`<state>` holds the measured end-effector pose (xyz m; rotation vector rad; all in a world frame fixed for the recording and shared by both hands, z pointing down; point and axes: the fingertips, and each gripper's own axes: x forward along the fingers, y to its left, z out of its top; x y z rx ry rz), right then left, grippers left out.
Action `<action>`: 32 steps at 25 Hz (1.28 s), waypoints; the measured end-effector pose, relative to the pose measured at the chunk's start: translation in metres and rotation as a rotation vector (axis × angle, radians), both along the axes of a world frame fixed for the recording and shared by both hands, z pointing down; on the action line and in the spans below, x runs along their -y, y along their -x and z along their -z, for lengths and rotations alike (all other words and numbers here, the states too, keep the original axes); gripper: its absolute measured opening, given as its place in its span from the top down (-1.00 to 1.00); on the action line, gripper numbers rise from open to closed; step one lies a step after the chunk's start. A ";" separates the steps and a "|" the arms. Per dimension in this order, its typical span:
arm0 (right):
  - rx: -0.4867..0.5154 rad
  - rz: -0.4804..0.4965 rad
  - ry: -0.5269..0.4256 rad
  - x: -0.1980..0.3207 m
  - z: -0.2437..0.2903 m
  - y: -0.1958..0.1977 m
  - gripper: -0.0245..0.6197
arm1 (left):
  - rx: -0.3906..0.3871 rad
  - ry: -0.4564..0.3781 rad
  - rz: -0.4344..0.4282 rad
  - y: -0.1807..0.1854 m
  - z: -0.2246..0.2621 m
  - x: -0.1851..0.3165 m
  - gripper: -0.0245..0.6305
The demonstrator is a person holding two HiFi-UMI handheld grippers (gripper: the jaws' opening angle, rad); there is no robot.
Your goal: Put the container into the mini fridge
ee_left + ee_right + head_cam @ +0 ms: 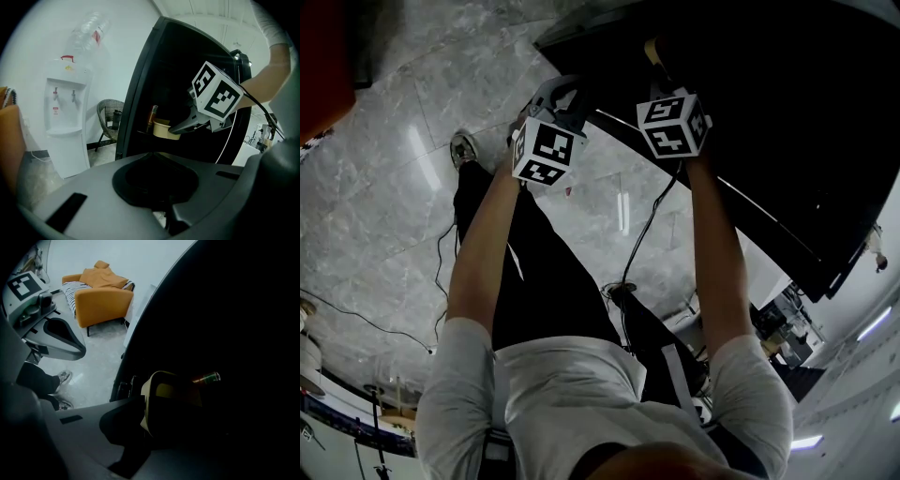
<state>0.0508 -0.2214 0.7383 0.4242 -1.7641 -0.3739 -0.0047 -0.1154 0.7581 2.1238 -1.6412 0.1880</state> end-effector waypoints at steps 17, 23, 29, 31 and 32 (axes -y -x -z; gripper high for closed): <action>0.030 -0.052 -0.046 0.015 0.005 -0.016 0.44 | -0.025 0.016 0.005 -0.011 -0.006 -0.008 0.89; 0.076 -0.052 -0.073 0.010 0.022 -0.012 0.42 | -0.046 0.021 0.024 -0.009 -0.001 -0.011 0.89; 0.174 -0.066 -0.131 0.001 0.053 0.002 0.42 | -0.080 -0.007 0.067 0.011 0.028 -0.010 0.89; 0.230 -0.072 -0.149 -0.007 0.068 0.011 0.42 | -0.044 0.002 0.080 0.018 0.033 -0.014 0.89; 0.255 -0.076 -0.159 -0.012 0.076 0.014 0.43 | -0.021 0.007 0.084 0.020 0.036 -0.017 0.89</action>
